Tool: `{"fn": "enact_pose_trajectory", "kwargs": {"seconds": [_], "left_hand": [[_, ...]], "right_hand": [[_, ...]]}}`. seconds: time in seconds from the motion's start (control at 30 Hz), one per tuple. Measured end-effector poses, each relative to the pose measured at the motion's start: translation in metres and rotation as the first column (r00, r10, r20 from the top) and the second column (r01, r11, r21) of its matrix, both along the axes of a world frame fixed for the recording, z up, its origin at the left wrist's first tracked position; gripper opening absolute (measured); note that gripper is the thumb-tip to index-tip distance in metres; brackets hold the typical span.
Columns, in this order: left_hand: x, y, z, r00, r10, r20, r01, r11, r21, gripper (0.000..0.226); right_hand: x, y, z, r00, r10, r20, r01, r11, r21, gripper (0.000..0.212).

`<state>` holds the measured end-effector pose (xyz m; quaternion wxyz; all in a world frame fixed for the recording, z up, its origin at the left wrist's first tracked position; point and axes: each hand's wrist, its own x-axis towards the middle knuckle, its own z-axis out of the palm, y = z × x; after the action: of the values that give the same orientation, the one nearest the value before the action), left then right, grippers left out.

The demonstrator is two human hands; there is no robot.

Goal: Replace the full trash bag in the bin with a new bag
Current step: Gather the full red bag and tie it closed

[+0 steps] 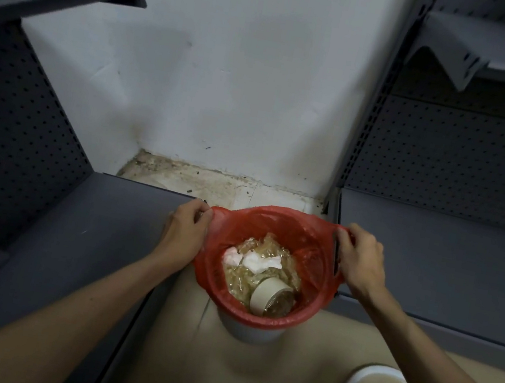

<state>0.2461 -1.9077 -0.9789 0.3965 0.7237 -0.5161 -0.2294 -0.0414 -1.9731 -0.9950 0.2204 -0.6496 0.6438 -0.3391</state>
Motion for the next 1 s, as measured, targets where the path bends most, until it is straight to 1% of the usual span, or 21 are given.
{"fn": "enact_pose_trajectory", "kwargs": {"seconds": [0.13,0.23,0.37,0.43,0.53,0.67,0.77,0.83,0.9,0.97,1.0], "left_hand": [[-0.01,0.004,0.012,1.0,0.005,0.011,-0.004,1.0,-0.005,0.021],[-0.019,0.004,0.02,1.0,0.005,0.023,-0.005,1.0,0.014,0.02],[-0.027,0.005,0.029,0.999,0.013,0.05,-0.016,0.999,0.051,0.02],[-0.029,0.003,0.036,0.999,0.04,0.029,-0.042,0.996,0.073,0.02],[-0.029,-0.001,0.049,0.993,0.108,-0.054,-0.103,0.99,0.094,0.024],[-0.023,0.0,0.06,0.993,0.108,-0.051,-0.102,0.988,0.12,0.033],[-0.02,0.002,0.061,0.997,0.06,-0.056,-0.05,0.985,0.166,0.038],[-0.018,0.004,0.061,0.994,0.02,-0.108,0.002,0.98,0.198,0.04],[-0.017,0.006,0.062,0.982,-0.031,-0.185,0.076,0.967,0.242,0.043],[-0.017,0.007,0.066,0.963,-0.067,-0.263,0.136,0.957,0.255,0.037],[-0.017,0.007,0.068,0.953,-0.074,-0.293,0.15,0.957,0.246,0.031]], "right_hand": [[0.002,0.006,0.017,0.999,0.011,0.032,-0.011,1.0,-0.007,0.027],[0.004,0.011,0.028,1.0,0.025,0.017,-0.024,0.999,-0.022,0.027],[0.01,0.018,0.041,0.998,0.044,0.054,-0.044,0.999,0.0,0.028],[0.014,0.02,0.05,0.997,0.034,0.074,-0.033,0.999,-0.015,0.029],[0.019,0.02,0.064,0.995,0.002,0.101,0.0,1.0,-0.017,0.029],[0.024,0.019,0.076,0.994,0.019,0.108,-0.024,0.999,0.043,0.025],[0.03,0.023,0.078,0.977,0.018,0.214,-0.037,0.996,0.085,0.03],[0.034,0.026,0.08,0.95,0.008,0.311,-0.049,0.991,0.126,0.034],[0.038,0.028,0.084,0.909,0.036,0.415,-0.11,0.981,0.157,0.033],[0.043,0.03,0.088,0.873,0.092,0.479,-0.185,0.971,0.151,0.032],[0.046,0.031,0.09,0.864,0.127,0.487,-0.217,0.967,0.133,0.029]]}}
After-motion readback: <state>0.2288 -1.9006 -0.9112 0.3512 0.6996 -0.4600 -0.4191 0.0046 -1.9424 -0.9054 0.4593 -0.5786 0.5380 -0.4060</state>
